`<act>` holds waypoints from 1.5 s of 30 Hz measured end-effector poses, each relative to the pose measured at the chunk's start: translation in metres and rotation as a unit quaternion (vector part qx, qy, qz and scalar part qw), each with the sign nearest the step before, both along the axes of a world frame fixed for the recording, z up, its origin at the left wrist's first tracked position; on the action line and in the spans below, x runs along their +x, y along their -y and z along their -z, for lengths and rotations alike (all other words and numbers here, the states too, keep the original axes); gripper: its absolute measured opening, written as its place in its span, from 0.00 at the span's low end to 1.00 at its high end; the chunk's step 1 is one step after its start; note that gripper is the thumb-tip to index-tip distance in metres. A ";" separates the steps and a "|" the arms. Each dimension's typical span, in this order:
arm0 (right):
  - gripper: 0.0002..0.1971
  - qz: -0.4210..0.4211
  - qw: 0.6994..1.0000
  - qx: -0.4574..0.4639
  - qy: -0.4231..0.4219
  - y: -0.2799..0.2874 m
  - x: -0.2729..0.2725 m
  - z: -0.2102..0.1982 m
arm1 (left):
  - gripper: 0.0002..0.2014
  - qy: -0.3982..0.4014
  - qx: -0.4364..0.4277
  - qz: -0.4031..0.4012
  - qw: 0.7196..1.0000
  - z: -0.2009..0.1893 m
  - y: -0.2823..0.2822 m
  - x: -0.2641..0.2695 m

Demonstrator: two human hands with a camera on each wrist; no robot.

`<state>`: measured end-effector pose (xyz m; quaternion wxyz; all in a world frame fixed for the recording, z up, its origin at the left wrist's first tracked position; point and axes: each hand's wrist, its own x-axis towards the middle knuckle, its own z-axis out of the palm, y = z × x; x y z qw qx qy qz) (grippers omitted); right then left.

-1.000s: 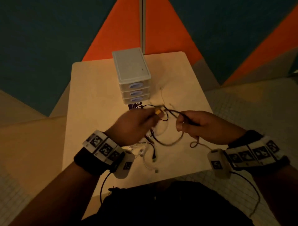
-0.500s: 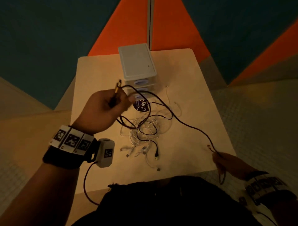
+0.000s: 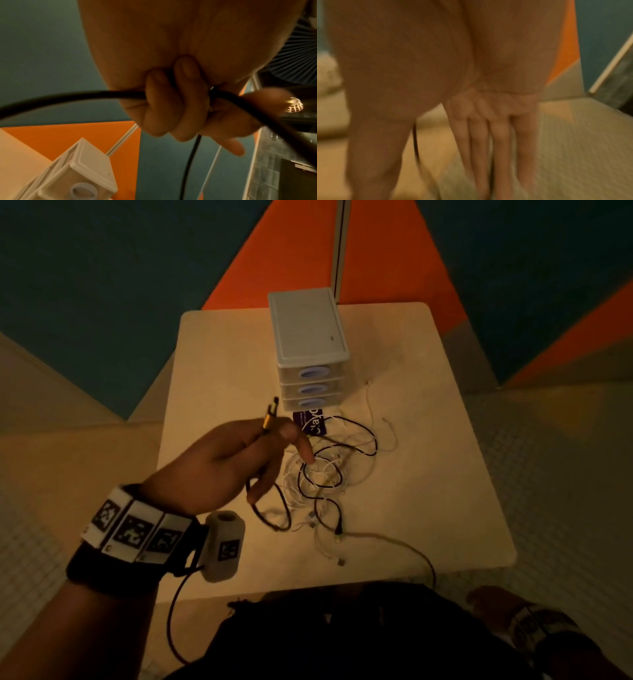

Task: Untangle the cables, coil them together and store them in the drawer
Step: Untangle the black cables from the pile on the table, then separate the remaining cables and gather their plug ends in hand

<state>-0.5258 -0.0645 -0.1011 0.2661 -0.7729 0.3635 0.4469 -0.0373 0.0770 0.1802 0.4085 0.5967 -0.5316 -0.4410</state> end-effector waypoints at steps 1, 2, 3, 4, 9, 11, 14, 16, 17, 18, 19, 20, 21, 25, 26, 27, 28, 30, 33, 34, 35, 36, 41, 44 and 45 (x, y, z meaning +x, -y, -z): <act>0.49 -0.005 1.000 -0.006 0.011 0.010 0.017 -0.020 | 0.19 -0.003 0.011 0.020 1.000 0.001 -0.002 -0.005; 0.54 0.006 1.000 -0.002 0.026 0.023 0.039 -0.047 | 0.19 -0.002 0.024 0.040 0.999 0.002 -0.003 -0.011; 0.52 0.027 0.998 0.011 0.047 0.033 0.064 -0.081 | 0.20 0.002 0.037 0.060 0.998 0.004 -0.003 -0.016; 0.43 0.046 0.996 0.000 0.076 0.038 0.089 -0.110 | 0.20 0.009 0.052 0.082 0.995 0.005 -0.002 -0.023; 0.26 0.113 0.896 0.070 0.423 0.033 0.201 -0.209 | 0.22 0.046 0.109 0.130 0.985 0.012 0.010 -0.052; 0.13 0.058 0.885 0.137 0.441 0.019 0.239 -0.223 | 0.23 0.076 0.114 0.114 0.984 0.013 0.014 -0.055; 0.13 0.047 0.882 0.173 0.435 0.010 0.264 -0.220 | 0.20 0.063 0.095 0.080 0.990 0.011 0.017 -0.051; 0.16 0.043 0.888 0.161 0.428 0.013 0.257 -0.209 | 0.20 0.066 0.074 -0.008 0.995 0.009 0.016 -0.040; 0.17 0.011 0.898 0.139 0.416 0.016 0.249 -0.202 | 0.20 0.065 0.052 -0.066 0.994 0.009 0.015 -0.033; 0.16 -0.034 0.910 0.116 0.398 0.020 0.239 -0.191 | 0.20 0.063 0.028 -0.117 0.991 0.009 0.014 -0.025; 0.15 -0.080 0.923 0.096 0.365 0.024 0.229 -0.179 | 0.20 0.055 0.006 -0.158 0.986 0.010 0.012 -0.016; 0.14 -0.118 0.932 0.084 0.331 0.027 0.218 -0.165 | 0.20 0.029 -0.016 -0.191 0.981 0.012 0.009 -0.007; 0.14 -0.133 0.944 0.083 0.291 0.029 0.209 -0.152 | 0.20 -0.019 -0.031 -0.217 0.975 0.014 0.007 0.000; 0.17 -0.138 0.973 0.106 0.149 0.031 0.182 -0.114 | 0.22 -0.236 -0.029 -0.266 0.934 0.013 0.004 0.014; 0.18 -0.138 0.974 0.114 0.142 0.032 0.180 -0.109 | 0.24 -0.279 -0.023 -0.269 0.922 0.012 0.004 0.014; 0.23 -0.135 0.972 0.129 0.139 0.034 0.180 -0.108 | 0.25 -0.317 -0.019 -0.267 0.910 0.014 0.003 0.014; 0.29 -0.127 0.970 0.151 0.139 0.037 0.182 -0.110 | 0.26 -0.348 -0.017 -0.262 0.900 0.016 0.002 0.012; 0.38 -0.105 0.967 0.194 0.125 0.047 0.196 -0.123 | 0.25 -0.393 -0.010 -0.248 0.885 0.022 0.000 0.006; 0.29 -0.092 0.969 0.185 0.136 0.075 0.230 -0.147 | 0.23 -0.431 0.024 -0.235 0.871 0.033 -0.001 -0.005; 0.23 -0.085 0.971 0.148 0.166 0.087 0.244 -0.151 | 0.23 -0.435 0.033 -0.236 0.868 0.036 -0.001 -0.008; 0.17 -0.072 0.970 0.100 0.211 0.101 0.258 -0.151 | 0.23 -0.438 0.040 -0.238 0.866 0.039 0.001 -0.011; 0.11 -0.049 0.962 0.050 0.264 0.116 0.271 -0.148 | 0.23 -0.440 0.045 -0.240 0.864 0.043 0.002 -0.013; 0.09 0.031 0.939 -0.120 0.322 0.172 0.340 -0.109 | 0.22 -0.470 0.060 -0.240 0.847 0.061 0.009 -0.022; 0.15 0.012 0.952 -0.161 0.262 0.186 0.372 -0.077 | 0.22 -0.454 0.079 -0.241 0.854 0.070 0.011 -0.027; 0.17 0.007 0.954 -0.169 0.248 0.188 0.379 -0.067 | 0.22 -0.447 0.085 -0.241 0.857 0.073 0.012 -0.028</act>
